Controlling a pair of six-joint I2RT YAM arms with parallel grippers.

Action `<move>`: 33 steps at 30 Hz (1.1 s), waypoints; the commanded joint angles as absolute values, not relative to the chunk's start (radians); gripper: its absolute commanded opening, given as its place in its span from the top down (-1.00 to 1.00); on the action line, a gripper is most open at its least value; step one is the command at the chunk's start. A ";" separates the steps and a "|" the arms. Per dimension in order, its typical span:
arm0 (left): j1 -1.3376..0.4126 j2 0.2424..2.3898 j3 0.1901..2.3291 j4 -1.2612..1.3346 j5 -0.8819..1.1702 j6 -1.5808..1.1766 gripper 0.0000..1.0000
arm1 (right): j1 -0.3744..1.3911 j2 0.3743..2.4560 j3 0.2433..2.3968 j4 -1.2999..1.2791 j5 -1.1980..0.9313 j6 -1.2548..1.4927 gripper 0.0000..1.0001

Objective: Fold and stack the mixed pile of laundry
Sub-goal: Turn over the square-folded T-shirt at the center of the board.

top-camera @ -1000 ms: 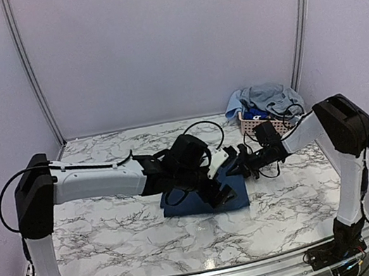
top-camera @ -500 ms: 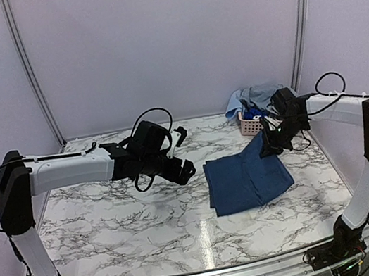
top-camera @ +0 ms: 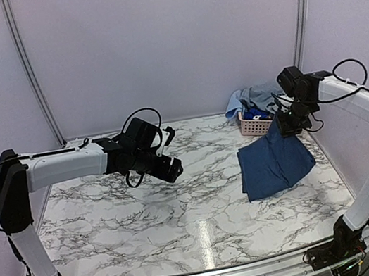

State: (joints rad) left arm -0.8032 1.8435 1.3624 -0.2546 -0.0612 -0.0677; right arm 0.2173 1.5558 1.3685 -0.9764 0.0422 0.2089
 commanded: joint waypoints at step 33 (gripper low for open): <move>-0.499 1.542 1.155 -0.272 0.118 -0.353 -0.98 | 0.737 2.145 2.106 -0.814 -0.570 0.380 -0.38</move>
State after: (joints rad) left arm -0.5190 1.5963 1.1847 -0.3401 0.0162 -0.2745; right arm 0.8150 2.2803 2.0869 -1.0012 -0.3450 0.3573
